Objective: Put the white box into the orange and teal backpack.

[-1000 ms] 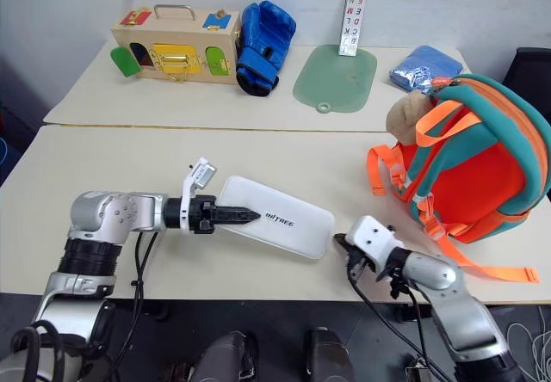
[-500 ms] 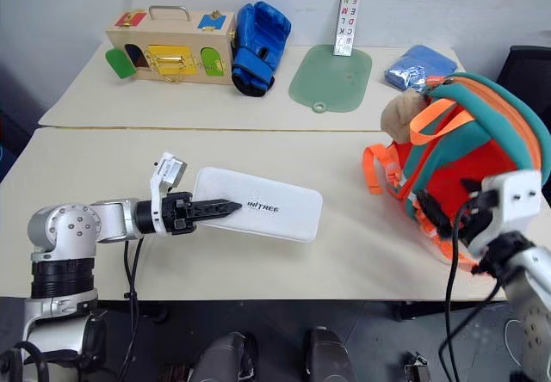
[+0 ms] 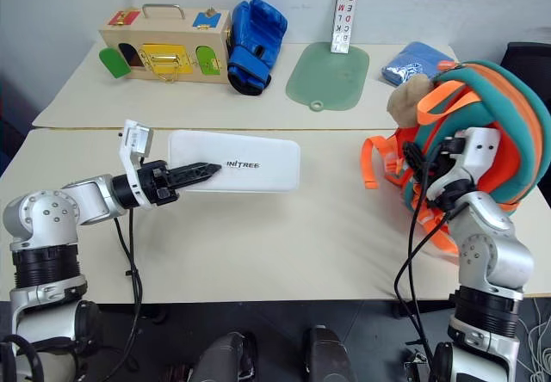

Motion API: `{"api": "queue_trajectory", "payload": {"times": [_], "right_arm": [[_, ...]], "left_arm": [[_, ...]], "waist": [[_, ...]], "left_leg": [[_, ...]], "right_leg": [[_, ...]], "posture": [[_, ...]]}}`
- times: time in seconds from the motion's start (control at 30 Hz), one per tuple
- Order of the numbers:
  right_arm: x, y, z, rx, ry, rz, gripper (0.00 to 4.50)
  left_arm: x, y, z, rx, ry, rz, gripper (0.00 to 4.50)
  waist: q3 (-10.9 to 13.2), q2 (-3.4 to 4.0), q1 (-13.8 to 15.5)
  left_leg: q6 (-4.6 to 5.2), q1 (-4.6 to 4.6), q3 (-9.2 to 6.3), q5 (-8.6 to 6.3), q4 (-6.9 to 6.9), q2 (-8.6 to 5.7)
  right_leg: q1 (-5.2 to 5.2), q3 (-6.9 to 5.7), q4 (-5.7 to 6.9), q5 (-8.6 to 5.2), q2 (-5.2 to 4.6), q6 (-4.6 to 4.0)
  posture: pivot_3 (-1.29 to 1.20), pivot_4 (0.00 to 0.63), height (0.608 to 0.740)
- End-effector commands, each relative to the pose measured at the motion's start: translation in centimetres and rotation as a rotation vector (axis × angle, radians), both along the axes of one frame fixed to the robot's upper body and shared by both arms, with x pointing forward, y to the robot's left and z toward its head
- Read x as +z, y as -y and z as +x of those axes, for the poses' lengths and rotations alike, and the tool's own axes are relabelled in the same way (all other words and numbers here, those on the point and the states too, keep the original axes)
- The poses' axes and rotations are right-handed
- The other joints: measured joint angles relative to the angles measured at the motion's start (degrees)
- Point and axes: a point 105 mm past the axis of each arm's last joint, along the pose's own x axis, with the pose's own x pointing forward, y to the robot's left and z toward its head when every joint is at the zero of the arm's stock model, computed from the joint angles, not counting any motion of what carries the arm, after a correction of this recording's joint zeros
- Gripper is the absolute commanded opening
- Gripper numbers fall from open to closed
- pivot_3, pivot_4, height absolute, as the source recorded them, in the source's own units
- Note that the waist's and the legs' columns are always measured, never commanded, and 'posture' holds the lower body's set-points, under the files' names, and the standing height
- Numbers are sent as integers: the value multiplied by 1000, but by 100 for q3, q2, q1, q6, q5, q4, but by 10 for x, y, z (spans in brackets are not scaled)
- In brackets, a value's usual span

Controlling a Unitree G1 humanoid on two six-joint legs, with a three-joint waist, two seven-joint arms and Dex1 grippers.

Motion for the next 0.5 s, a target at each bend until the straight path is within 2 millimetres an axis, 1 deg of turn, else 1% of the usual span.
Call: {"api": "queue_trajectory", "payload": {"times": [0.03,0.13,0.17,0.2,0.23,0.27,0.3,0.4,0.5], "right_arm": [[39,-14,-16,152,130,2,1157],[60,-30,-32,336,160,19,151],[67,-39,-40,425,159,27,38],[77,-51,-55,566,160,24,38],[87,-64,-75,725,162,-4,38],[93,-73,-90,842,160,-44,38],[96,-78,-100,909,153,-70,38],[97,-88,-106,971,134,-153,38],[107,-104,-135,1198,111,-157,38]], "left_arm": [[24,-20,-4,56,119,-31,1372],[39,-29,-2,101,172,-38,1372],[46,-32,-2,113,188,-44,1372],[52,-35,0,127,205,-44,1372],[60,-38,2,143,215,-45,1372],[67,-40,5,156,224,-44,1372],[72,-41,6,163,229,-43,1372],[84,-40,7,166,265,-47,1372],[102,-32,3,129,349,-69,1372]], "waist": [[2,3,0],[6,5,19],[7,4,24],[8,4,27],[15,4,31],[23,0,35],[24,-1,36],[24,-3,14],[28,-8,0]], "left_leg": [[-1,0,0,0,0,1],[-1,-2,-1,1,0,0],[-1,-2,-2,0,0,1],[0,-3,-2,0,0,0],[2,-3,-2,-1,0,0],[4,-4,-4,-2,0,0],[7,-7,-7,-3,-2,1],[9,-9,-12,-7,-8,2],[9,-10,-1,-9,-6,1]], "right_leg": [[-1,0,0,0,1,0],[-2,0,1,0,0,0],[-2,-1,1,0,0,0],[-2,-1,0,0,-2,0],[-2,-1,0,0,-3,0],[-1,-2,0,0,-3,0],[-2,-4,-4,0,-2,0],[-1,-12,-13,0,-1,0],[-3,-5,-15,1,-2,2]], "posture": [[0,150,740],[0,150,740],[0,150,740],[0,150,740],[0,150,740],[0,150,740],[0,150,740],[0,150,740],[0,150,740]]}}
